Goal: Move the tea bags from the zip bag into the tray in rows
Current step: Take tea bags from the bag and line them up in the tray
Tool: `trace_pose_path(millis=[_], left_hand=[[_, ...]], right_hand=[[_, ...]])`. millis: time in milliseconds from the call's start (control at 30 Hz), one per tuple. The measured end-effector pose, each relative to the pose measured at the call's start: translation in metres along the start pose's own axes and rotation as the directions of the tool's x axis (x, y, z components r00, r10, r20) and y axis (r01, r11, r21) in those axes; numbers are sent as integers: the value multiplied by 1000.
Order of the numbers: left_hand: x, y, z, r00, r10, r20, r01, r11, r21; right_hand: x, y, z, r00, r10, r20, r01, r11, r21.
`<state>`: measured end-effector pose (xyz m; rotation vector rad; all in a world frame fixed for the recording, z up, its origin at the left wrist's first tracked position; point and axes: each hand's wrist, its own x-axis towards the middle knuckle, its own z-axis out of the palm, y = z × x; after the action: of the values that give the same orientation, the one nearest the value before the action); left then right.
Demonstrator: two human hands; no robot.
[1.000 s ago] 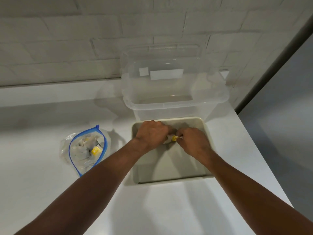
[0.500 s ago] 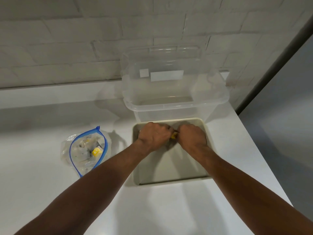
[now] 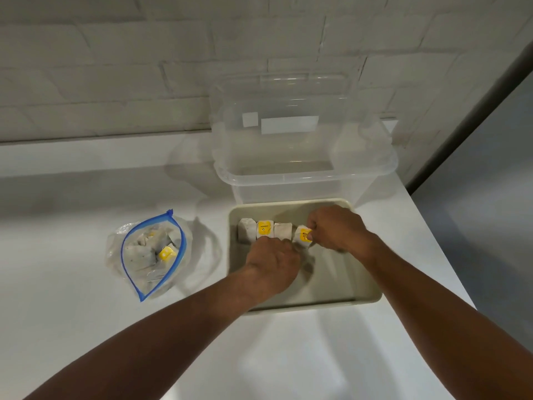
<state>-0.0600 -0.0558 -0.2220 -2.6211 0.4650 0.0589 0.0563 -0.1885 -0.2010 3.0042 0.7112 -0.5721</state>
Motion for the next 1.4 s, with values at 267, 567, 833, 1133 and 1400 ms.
trace_pose_path(millis=[267, 567, 833, 1133, 1400], left_hand=[[9, 4, -10, 988, -14, 153, 33, 992, -120], [0, 0, -19, 981, -138, 137, 168, 957, -238], [-9, 4, -24, 965, -28, 262, 74, 983, -165], [-2, 5, -20, 969, -63, 240, 105, 981, -165], [7, 1, -14, 964, -81, 253, 114, 986, -120]], right_hand=[[4, -10, 13, 979, 21, -205, -51, 989, -140], [-20, -11, 21, 930, 61, -362, -96, 992, -78], [-27, -24, 41, 990, -37, -135, 26, 996, -80], [-20, -19, 30, 976, -31, -218, 30, 999, -10], [-6, -18, 26, 964, 25, -266, -6, 997, 73]])
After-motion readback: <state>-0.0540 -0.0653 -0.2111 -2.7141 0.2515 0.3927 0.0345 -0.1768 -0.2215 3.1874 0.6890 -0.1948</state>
